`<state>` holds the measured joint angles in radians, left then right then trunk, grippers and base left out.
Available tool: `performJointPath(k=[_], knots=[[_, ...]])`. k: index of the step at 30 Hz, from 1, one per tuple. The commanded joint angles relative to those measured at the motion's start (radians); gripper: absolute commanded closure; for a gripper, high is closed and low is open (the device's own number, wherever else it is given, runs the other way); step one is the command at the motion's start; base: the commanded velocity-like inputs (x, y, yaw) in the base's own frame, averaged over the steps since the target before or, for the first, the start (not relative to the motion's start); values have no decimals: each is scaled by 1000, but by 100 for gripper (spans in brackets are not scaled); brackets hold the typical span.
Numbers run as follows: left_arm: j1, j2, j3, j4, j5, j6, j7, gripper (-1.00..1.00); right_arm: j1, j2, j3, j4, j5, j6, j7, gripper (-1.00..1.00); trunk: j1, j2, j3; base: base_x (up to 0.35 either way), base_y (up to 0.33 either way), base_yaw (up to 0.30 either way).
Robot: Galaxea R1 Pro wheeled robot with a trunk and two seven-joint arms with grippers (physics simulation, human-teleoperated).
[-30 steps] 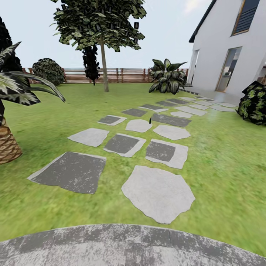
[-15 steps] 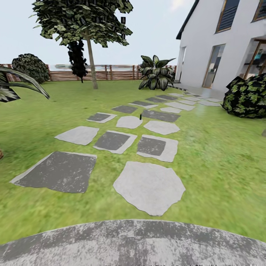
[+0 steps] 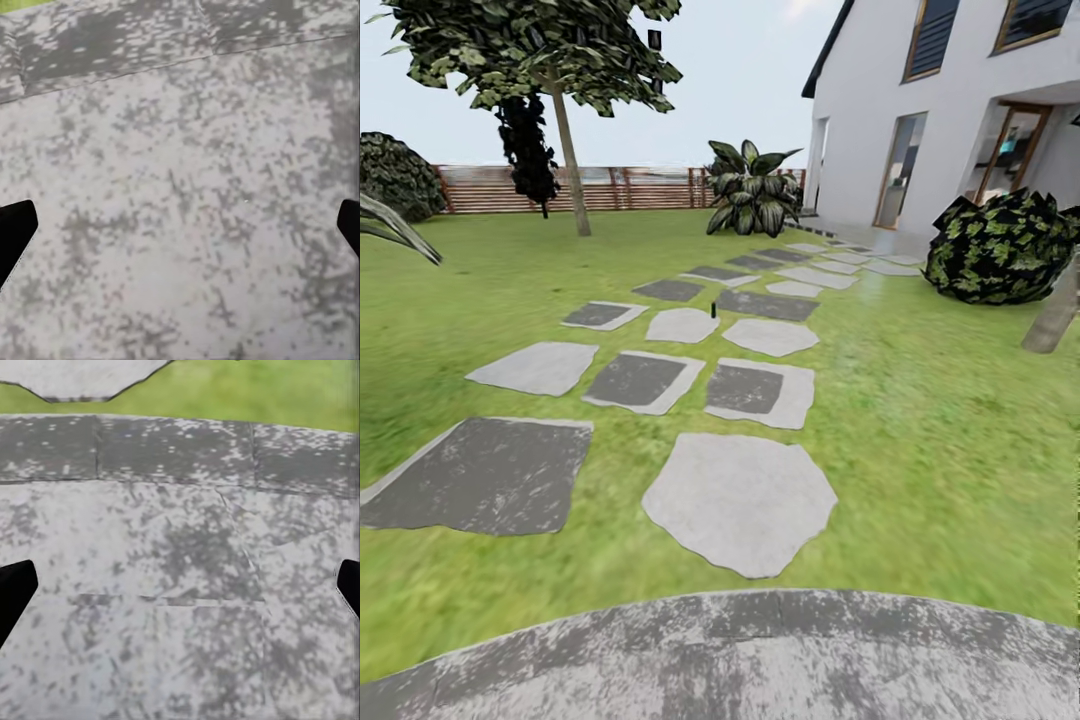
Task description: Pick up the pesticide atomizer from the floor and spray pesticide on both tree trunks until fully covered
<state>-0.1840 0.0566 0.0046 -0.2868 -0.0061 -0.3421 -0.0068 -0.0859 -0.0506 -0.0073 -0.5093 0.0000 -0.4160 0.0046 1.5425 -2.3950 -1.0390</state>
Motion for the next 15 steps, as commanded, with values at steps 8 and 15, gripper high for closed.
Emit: performJointPath(k=[8,15], knots=[[0,1,1,-1,2,1,1,-100,0,0,0,0,0,0,0,-100,0,0,-10,325,0,-190],[0,-2,2,0,1,2,-1,-100,0,0,9,-2,10,-1,6,-100,0,0,-12,338,0,-30]])
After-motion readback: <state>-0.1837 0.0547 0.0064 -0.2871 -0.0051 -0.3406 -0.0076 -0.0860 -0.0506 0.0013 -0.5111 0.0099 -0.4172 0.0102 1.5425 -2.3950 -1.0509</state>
